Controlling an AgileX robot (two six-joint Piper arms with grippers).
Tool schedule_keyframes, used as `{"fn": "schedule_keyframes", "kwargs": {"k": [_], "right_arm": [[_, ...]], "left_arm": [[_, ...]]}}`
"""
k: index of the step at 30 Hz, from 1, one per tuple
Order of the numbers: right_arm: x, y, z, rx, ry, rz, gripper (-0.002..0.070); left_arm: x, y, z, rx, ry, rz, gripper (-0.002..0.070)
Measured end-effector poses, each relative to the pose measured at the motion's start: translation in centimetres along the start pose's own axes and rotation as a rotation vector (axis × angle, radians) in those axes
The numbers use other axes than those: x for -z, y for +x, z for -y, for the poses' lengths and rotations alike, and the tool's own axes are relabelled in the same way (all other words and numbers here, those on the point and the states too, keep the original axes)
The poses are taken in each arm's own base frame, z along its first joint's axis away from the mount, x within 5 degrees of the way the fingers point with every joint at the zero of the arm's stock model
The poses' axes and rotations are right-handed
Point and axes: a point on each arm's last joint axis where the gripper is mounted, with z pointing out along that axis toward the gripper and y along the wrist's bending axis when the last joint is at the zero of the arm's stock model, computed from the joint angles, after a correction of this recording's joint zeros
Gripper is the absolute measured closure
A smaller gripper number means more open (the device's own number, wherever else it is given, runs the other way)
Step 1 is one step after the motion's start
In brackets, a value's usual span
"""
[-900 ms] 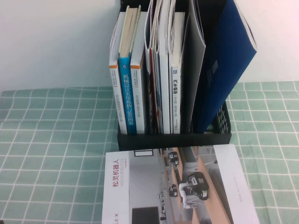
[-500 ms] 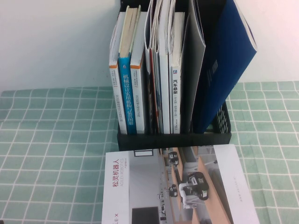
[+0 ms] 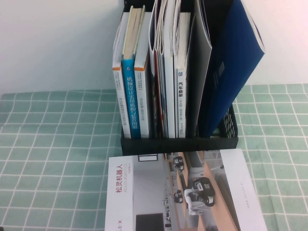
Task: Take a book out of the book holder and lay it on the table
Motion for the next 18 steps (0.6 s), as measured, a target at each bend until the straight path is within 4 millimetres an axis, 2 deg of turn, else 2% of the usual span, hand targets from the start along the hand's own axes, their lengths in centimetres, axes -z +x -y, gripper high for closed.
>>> {"fn": "schedule_keyframes", "kwargs": {"k": [5, 7, 10, 13, 18], "right_arm": [[0.0, -0.1, 0.0, 0.000, 0.001, 0.009, 0.0678], [0.0, -0.5, 0.1, 0.000, 0.006, 0.052, 0.0678], [0.2, -1.7, 0.2, 0.000, 0.020, 0.186, 0.0678], [0.5, -2.9, 0.3, 0.000, 0.035, 0.326, 0.0678], [1.2, -4.5, 0.5, -0.016, 0.051, 0.523, 0.0678]], "left_arm": [[0.0, -0.3, 0.0, 0.000, -0.003, 0.032, 0.0678], [0.0, -0.9, -0.1, 0.002, -0.010, 0.104, 0.0678], [0.2, -2.2, -0.2, 0.038, -0.018, 0.258, 0.0678], [0.6, -3.4, -0.4, 0.155, -0.009, 0.396, 0.0678], [1.2, -4.5, -0.6, 0.272, 0.004, 0.547, 0.0677]]}}
